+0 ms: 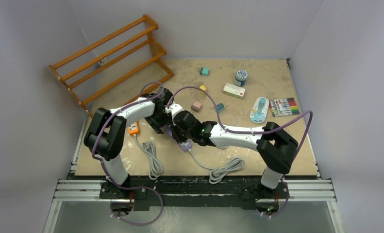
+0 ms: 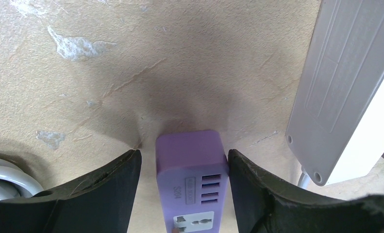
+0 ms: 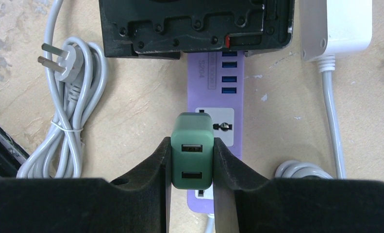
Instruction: Insert the plug
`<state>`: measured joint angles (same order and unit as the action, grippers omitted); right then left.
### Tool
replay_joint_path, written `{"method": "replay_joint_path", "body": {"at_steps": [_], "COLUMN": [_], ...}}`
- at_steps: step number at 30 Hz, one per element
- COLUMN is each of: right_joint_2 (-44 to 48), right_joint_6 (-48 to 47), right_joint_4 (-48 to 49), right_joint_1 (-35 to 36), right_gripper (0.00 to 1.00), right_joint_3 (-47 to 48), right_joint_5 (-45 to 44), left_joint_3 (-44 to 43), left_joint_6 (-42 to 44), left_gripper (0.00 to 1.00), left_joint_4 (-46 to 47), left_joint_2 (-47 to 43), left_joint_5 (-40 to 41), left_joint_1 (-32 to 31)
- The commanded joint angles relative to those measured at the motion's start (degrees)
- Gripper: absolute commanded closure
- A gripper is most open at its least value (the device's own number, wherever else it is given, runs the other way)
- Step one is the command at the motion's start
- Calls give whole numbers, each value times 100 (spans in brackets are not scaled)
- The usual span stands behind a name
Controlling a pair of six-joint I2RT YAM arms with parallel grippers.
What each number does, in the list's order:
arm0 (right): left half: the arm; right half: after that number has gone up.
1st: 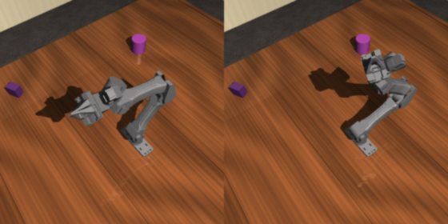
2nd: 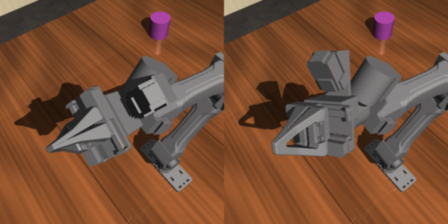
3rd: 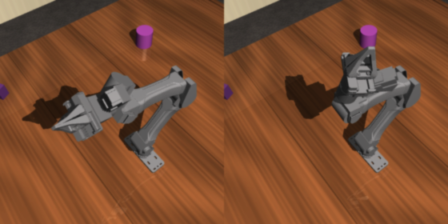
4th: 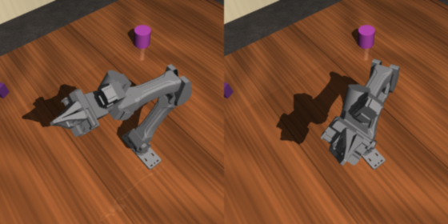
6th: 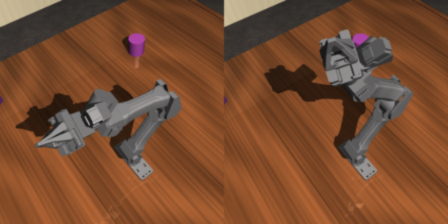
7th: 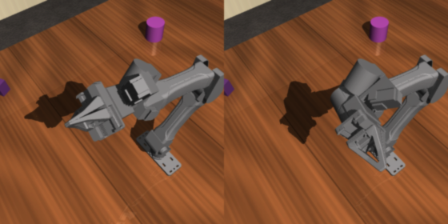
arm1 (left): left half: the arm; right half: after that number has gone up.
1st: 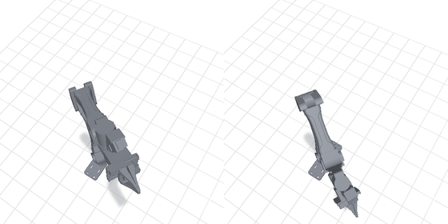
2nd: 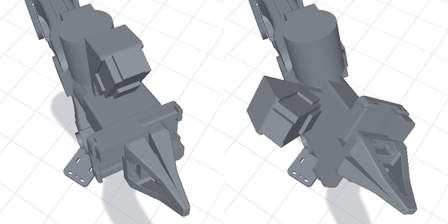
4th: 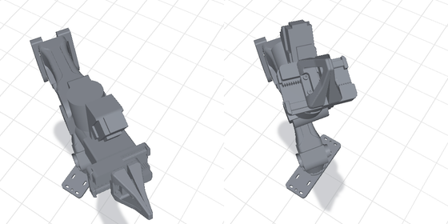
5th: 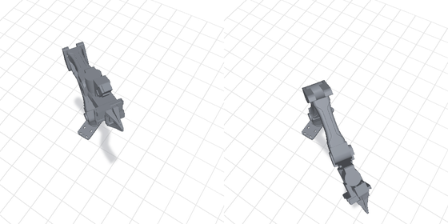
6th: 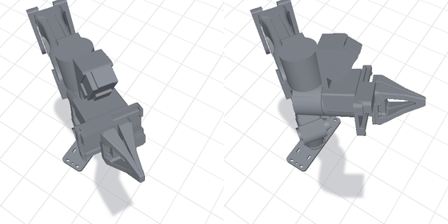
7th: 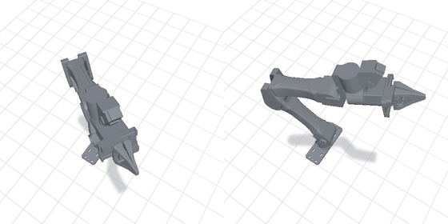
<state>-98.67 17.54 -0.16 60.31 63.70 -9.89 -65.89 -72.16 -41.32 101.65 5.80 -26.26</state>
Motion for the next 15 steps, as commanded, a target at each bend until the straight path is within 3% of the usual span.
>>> {"method": "replay_joint_path", "body": {"at_steps": [1,15], "right_joint_2": [-145,-160], "right_joint_6": [-11,-76], "right_joint_4": [34,-45], "right_joint_1": [-14,-23], "right_gripper": [100,100], "right_joint_3": [289,216], "right_joint_5": [-40,-125], "left_joint_3": [-113,-80], "left_joint_6": [114,213], "left_gripper": [35,35], "left_joint_4": [-24,-120], "left_joint_2": [-243,-356], "left_joint_5": [113,223], "left_joint_1": [51,230]}}
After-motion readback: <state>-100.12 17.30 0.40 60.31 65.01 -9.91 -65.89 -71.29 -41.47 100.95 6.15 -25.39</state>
